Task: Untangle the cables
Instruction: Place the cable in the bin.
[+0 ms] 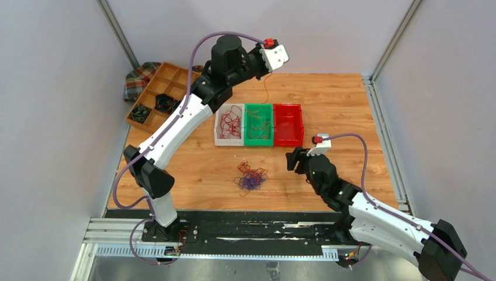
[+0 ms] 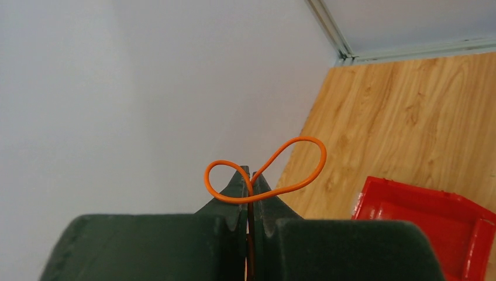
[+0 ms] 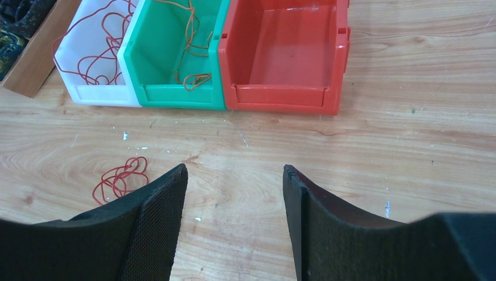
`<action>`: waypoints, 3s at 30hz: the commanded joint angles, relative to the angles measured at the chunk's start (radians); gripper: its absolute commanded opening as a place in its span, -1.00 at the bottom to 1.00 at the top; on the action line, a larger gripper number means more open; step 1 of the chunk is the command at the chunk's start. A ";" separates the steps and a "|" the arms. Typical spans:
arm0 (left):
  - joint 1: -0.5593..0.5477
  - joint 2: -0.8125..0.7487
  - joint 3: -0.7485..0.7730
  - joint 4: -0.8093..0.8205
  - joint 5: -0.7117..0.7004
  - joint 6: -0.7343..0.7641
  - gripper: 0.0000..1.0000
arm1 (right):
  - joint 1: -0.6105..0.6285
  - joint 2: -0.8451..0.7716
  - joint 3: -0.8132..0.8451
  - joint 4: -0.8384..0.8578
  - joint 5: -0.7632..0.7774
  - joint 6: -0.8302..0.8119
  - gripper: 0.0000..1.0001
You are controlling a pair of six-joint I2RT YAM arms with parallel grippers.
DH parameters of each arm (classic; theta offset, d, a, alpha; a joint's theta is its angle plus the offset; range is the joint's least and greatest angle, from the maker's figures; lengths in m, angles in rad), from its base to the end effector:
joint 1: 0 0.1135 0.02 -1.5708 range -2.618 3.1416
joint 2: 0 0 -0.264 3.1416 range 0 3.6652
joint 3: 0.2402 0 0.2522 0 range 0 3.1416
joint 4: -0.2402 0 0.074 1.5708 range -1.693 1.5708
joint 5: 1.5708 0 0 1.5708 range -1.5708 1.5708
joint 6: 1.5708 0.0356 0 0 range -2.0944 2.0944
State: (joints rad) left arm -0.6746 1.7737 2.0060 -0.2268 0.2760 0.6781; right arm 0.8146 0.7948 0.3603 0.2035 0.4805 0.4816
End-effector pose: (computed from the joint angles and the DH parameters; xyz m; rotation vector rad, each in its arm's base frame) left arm 0.3110 -0.2612 0.4875 1.1422 1.0763 -0.2131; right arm 0.1391 0.1235 0.2291 0.0454 1.8023 0.5006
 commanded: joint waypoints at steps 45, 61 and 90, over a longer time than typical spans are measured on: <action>0.044 0.250 -0.269 -0.129 -0.183 -0.138 -0.99 | -0.130 0.030 0.032 -0.055 -0.015 -0.014 0.22; 0.040 0.321 -0.267 -0.221 -0.167 -0.060 -0.63 | -0.150 0.026 0.039 -0.075 -0.024 -0.012 0.22; 0.104 0.142 -0.185 -0.721 0.095 0.182 0.53 | -0.163 -0.008 0.052 -0.100 -0.085 -0.030 0.22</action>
State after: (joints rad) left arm -0.5827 1.9980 1.8904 -0.8608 0.3340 0.8127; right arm 0.6670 0.7834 0.3836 0.1059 0.4007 0.4561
